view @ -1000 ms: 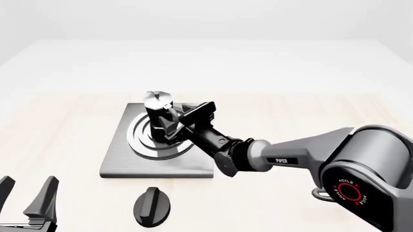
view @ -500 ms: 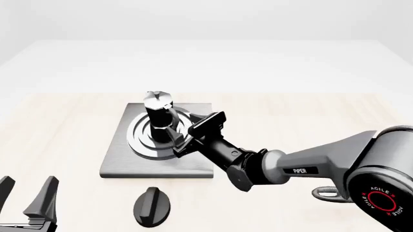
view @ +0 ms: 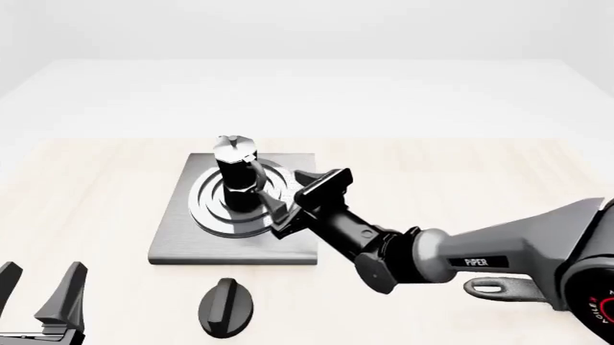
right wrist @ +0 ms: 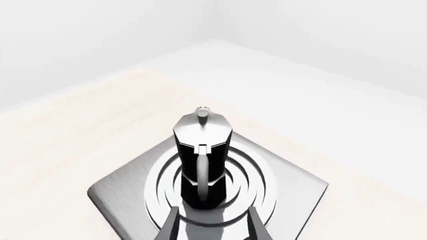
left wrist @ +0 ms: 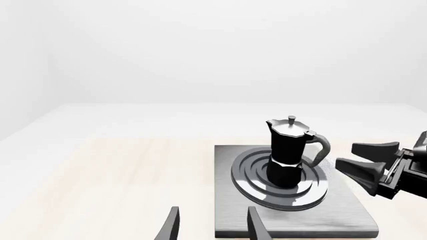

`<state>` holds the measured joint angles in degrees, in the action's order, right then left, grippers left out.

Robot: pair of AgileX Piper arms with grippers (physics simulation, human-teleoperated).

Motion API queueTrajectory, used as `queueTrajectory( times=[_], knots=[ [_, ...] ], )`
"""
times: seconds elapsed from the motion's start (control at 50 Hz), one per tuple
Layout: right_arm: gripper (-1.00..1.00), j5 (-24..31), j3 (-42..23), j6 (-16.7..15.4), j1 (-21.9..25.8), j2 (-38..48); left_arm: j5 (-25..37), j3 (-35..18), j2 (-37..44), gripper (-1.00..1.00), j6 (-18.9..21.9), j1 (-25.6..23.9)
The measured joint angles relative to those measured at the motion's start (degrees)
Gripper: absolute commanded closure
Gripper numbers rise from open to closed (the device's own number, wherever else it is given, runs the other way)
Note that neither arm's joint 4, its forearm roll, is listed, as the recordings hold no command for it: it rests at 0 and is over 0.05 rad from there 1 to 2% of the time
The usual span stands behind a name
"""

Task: Put the moka pot on the stove.

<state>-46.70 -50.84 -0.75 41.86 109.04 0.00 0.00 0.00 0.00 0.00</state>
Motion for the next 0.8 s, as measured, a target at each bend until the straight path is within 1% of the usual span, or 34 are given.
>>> queueTrajectory(
  times=[0.8],
  knots=[
    [-1.00, -2.1, 9.0, -0.4, -1.8, -7.3, 0.0, 0.0, 0.0, -1.00, 0.0, 0.0]
  ],
)
